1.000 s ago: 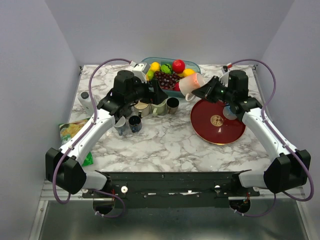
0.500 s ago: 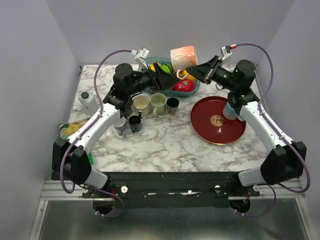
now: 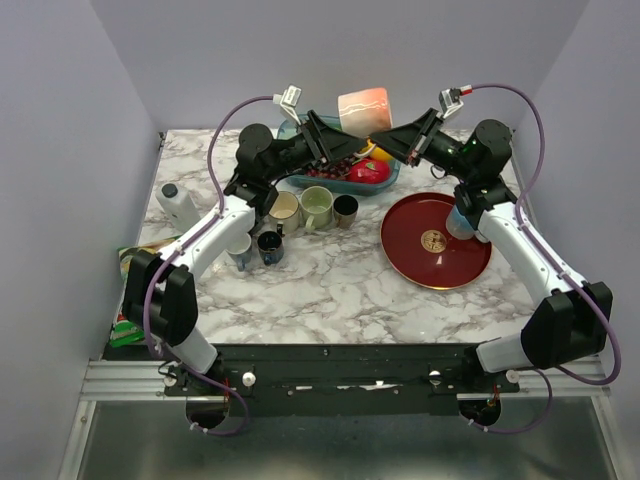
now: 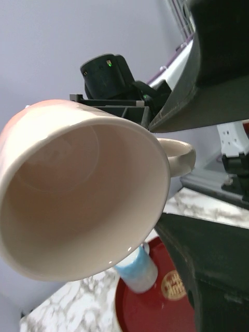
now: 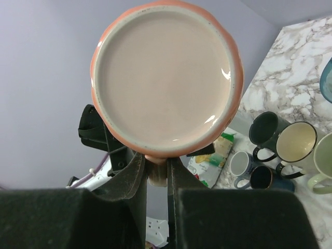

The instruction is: Turn the mug right side up

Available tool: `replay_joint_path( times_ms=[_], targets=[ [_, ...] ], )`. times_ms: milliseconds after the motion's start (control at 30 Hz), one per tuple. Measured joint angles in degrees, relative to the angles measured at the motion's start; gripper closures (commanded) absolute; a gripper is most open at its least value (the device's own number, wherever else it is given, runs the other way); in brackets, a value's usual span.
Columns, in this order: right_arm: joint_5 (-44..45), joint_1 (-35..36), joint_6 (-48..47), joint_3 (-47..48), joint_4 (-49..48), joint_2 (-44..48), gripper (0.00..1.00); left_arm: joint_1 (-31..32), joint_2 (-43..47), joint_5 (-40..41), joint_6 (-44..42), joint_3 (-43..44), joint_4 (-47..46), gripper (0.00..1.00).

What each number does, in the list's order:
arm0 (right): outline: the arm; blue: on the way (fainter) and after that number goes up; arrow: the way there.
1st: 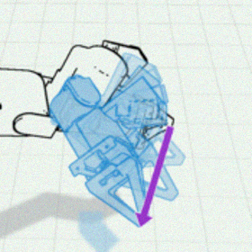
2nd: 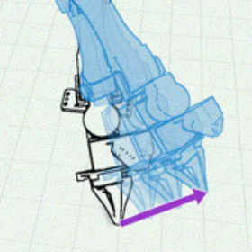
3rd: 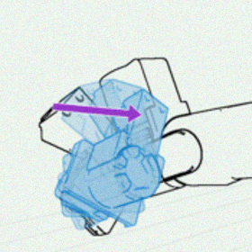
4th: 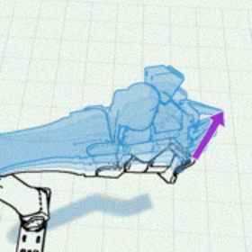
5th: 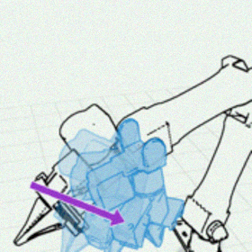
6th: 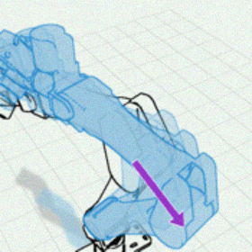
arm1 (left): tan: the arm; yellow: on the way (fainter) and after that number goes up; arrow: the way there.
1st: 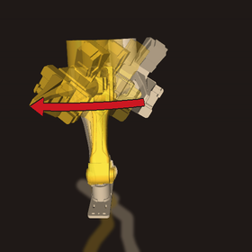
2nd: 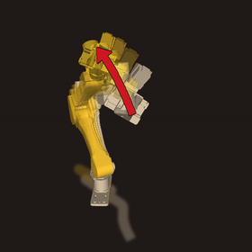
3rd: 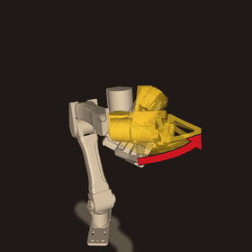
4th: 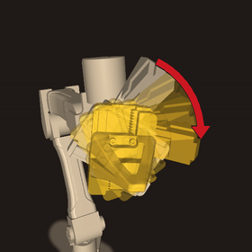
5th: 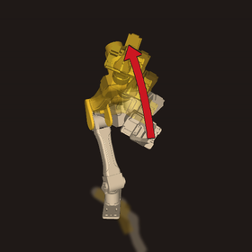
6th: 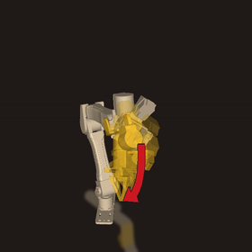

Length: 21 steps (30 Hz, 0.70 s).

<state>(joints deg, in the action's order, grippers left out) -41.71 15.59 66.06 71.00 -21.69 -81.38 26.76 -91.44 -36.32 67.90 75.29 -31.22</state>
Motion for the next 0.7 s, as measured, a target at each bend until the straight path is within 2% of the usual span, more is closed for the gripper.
replay_joint_path(
  times_ms=[200,367,400,500,533,567,700],
  targets=[
    [0.0,0.0,-0.1,0.1,-1.0,-0.1,0.99,0.3,-0.6,-0.7,3.3,0.2,-1.9,0.47],
    [0.1,0.0,-0.5,0.1,-1.5,-0.6,0.99,0.4,-0.9,-1.1,5.2,0.6,-3.0,0.58],
    [0.1,0.0,-0.6,0.1,-1.5,-0.7,0.99,0.4,-1.1,-1.2,5.7,0.9,-3.1,0.61],
    [0.3,0.3,-2.3,0.1,-1.7,-0.8,0.99,0.3,-1.7,-1.2,6.4,1.0,-3.2,0.79],
    [0.5,0.5,-3.0,0.1,-1.7,-0.8,0.99,0.3,-1.8,-1.2,6.3,1.0,-3.0,0.93],
    [0.6,0.6,-3.7,0.1,-1.6,-0.7,0.99,0.2,-2.0,-1.2,6.9,1.0,-2.9,1.0],
    [1.1,0.8,-5.9,0.1,-1.1,-0.6,0.99,0.0,-2.1,-1.3,6.9,1.0,-2.7,1.0]
  ],
)
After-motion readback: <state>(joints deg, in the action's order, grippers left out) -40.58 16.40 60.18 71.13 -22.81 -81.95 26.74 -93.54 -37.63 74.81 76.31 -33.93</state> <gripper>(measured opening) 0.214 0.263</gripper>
